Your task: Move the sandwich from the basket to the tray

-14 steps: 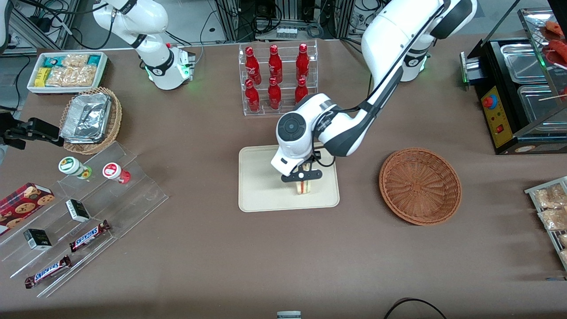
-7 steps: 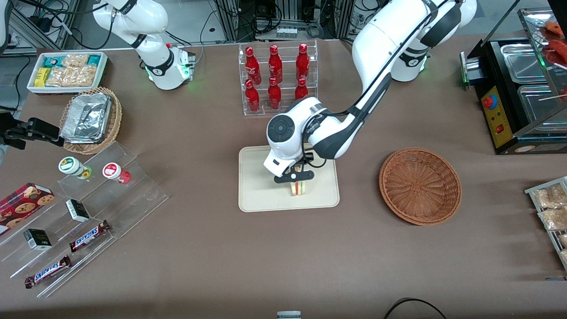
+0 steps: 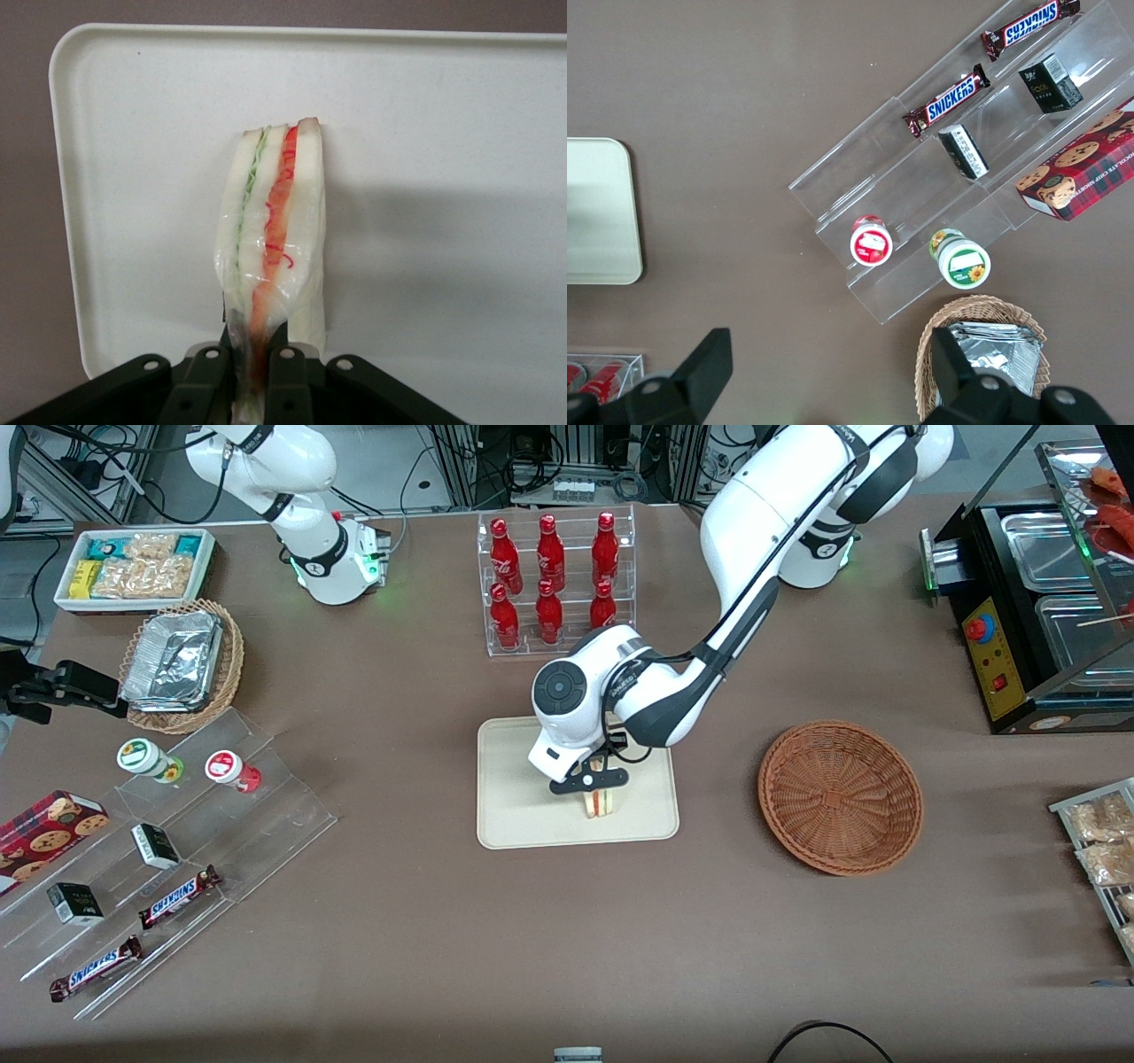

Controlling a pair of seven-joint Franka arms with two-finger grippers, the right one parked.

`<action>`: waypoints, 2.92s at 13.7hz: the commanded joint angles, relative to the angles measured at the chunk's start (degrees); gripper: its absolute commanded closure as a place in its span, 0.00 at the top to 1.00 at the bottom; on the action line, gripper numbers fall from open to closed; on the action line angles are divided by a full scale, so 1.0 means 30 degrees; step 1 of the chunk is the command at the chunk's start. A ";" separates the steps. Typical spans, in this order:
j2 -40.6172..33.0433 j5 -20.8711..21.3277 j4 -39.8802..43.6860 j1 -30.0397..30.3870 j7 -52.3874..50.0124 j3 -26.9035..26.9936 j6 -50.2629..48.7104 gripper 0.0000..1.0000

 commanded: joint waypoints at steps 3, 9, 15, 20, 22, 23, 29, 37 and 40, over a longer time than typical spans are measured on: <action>0.0490 0.0326 0.0738 -0.0384 -0.0892 0.0193 0.0233 1.00; -0.0123 0.0239 0.1059 -0.0326 -0.0863 0.0164 -0.0466 1.00; -0.1587 -0.0577 0.3196 -0.0209 -0.0628 -0.0129 -0.4184 1.00; -0.3171 -0.2194 0.3609 0.1193 0.2849 -0.0041 -0.6150 1.00; -0.3638 -0.2194 0.3464 0.1926 0.4868 -0.0041 -0.6417 1.00; -0.3931 -0.2223 0.3260 0.2597 0.6010 -0.0041 -0.6476 1.00; -0.6159 -0.2194 0.1325 0.6520 1.0034 -0.0099 -0.7823 1.00; -0.7945 -0.2223 -0.0578 1.0246 1.3668 -0.0071 -0.7794 1.00; -0.9552 -0.2339 -0.1979 1.1680 1.5273 -0.0042 -0.7766 1.00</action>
